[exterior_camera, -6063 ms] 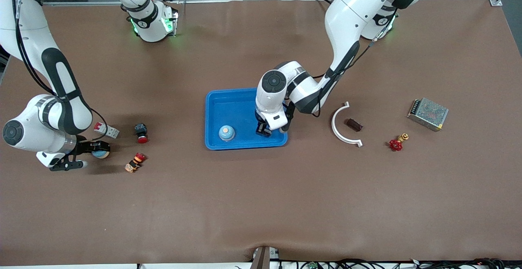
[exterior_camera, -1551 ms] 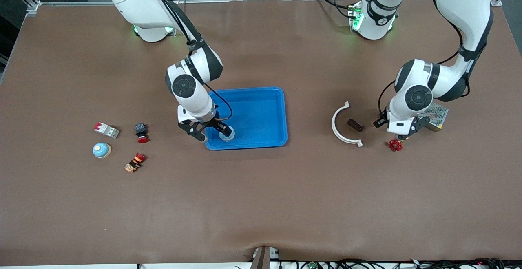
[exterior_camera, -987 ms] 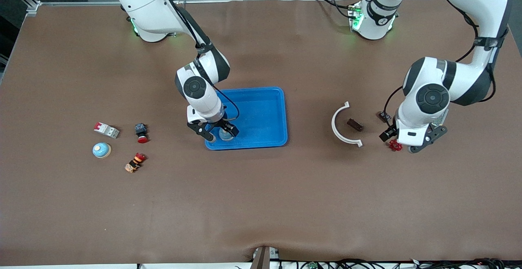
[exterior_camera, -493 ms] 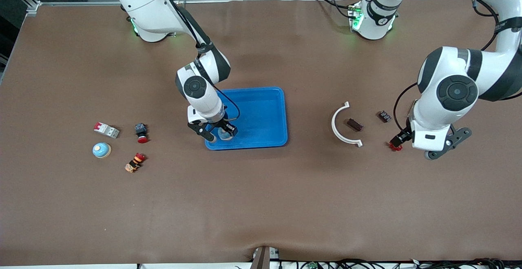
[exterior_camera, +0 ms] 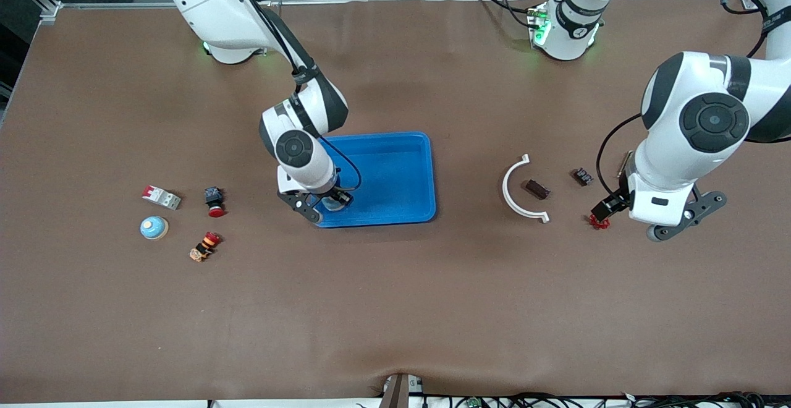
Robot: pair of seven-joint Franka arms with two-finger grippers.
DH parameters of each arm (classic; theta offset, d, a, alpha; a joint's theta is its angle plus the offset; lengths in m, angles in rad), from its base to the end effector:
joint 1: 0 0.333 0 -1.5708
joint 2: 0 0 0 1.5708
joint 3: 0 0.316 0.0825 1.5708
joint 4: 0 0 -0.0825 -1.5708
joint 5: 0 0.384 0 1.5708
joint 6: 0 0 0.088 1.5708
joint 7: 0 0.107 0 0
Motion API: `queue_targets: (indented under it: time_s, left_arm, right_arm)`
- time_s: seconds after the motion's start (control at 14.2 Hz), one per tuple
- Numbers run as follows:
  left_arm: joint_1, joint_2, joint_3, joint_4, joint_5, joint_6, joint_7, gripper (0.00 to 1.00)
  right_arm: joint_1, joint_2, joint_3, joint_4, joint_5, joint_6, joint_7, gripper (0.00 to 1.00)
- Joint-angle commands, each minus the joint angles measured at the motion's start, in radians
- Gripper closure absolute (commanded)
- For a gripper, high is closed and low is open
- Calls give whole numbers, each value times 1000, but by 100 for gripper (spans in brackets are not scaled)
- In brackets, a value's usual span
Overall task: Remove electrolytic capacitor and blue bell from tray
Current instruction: 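Carry the bell toward the red buttons while the left gripper withdraws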
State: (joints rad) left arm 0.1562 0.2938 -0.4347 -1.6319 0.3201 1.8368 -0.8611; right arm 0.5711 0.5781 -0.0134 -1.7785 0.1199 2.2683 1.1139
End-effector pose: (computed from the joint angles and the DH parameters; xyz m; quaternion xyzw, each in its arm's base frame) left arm 0.6245 -0.1254 0.4574 -0.9642 -0.2470 -0.0251 0.0927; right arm 0.5495 0.3471 0.2250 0.9483 -0.3119 -0.0595 0.0054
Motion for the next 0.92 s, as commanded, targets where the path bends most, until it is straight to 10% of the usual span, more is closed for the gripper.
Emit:
queue_targets:
  time_s: [0.0,0.49,0.85]
  left_arm:
    - [5,-30,-18,29,-16,-30,45,0]
    - [12,-65,-55,34,-26,-47,60,0]
    - [16,-71,-53,34,-26,-47,60,0]
  right_arm:
    - [-46,-24,9,53,-5,-125,-70,100]
    - [-262,-156,9,-27,-19,-237,-487,100]
    - [-413,-348,9,-284,-19,-103,-837,100]
